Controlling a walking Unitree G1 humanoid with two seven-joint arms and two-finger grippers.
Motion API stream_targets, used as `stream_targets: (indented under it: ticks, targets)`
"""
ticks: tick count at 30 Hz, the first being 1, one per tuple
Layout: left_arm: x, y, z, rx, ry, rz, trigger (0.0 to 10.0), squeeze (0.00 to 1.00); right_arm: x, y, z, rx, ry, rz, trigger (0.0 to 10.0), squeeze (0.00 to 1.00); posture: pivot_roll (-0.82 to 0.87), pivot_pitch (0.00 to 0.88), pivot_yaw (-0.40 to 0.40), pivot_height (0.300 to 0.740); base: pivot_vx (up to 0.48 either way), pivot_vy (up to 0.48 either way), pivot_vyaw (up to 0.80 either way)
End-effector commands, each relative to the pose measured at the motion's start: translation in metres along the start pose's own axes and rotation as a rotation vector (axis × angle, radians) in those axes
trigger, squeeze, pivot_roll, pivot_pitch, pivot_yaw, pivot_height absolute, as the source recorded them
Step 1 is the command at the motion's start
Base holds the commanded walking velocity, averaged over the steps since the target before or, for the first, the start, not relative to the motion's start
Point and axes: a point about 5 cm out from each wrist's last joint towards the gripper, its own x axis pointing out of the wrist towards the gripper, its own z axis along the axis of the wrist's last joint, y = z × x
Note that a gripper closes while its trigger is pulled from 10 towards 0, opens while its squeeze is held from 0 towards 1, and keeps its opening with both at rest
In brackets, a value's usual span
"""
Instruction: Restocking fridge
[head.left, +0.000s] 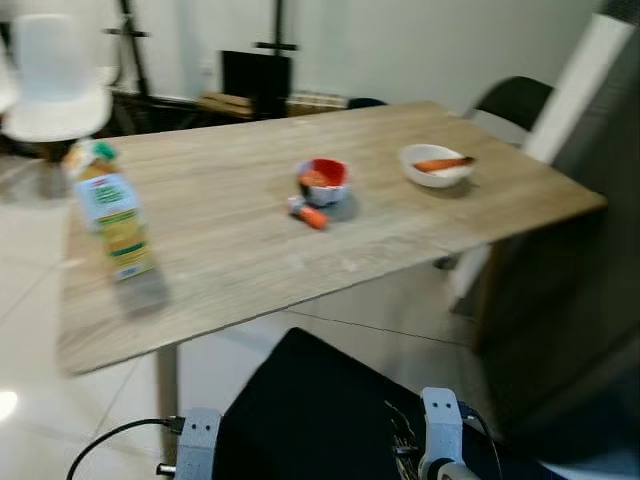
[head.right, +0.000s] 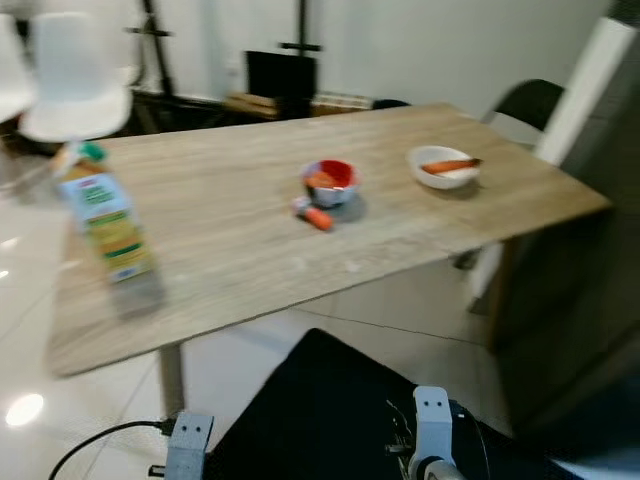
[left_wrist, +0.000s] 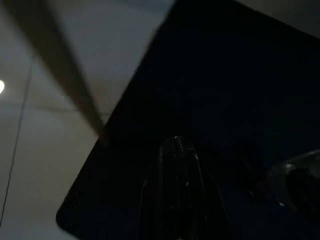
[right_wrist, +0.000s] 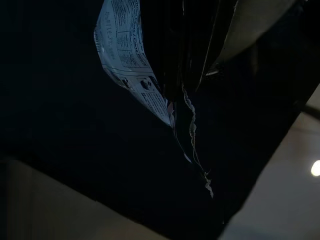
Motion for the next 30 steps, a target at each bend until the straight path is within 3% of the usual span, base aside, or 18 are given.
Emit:
stream_targets:
  ticks: [1,14,18,30]
  targets:
    - [0.001,-0.004,-0.001,0.014,0.017,-0.018,10.0,0.0,-0.001,-0.005,-0.001,0.009,0.001,-0.02,10.0,0.0,-0.04,0.006,-0.053,0.74,0.0,0.0,-0.8]
    - [0.002,-0.008,0.001,0.008,0.025,-0.036,10.0,0.0,-0.001,-0.007,0.002,0.011,-0.012,-0.034,10.0,0.0,-0.05,0.007,-0.049,0.74,0.0,0.0,-0.8]
    - [0.001,0.009,0.0,0.01,0.032,-0.023,10.0,0.0,-0.002,-0.007,-0.002,0.02,-0.007,-0.043,10.0,0.0,-0.05,0.008,-0.043,0.74,0.0,0.0,-0.8]
    - [0.001,0.008,-0.001,0.01,0.046,-0.029,10.0,0.0,-0.002,-0.01,-0.002,0.032,-0.009,-0.058,10.0,0.0,-0.06,0.007,-0.039,0.74,0.0,0.0,-0.8]
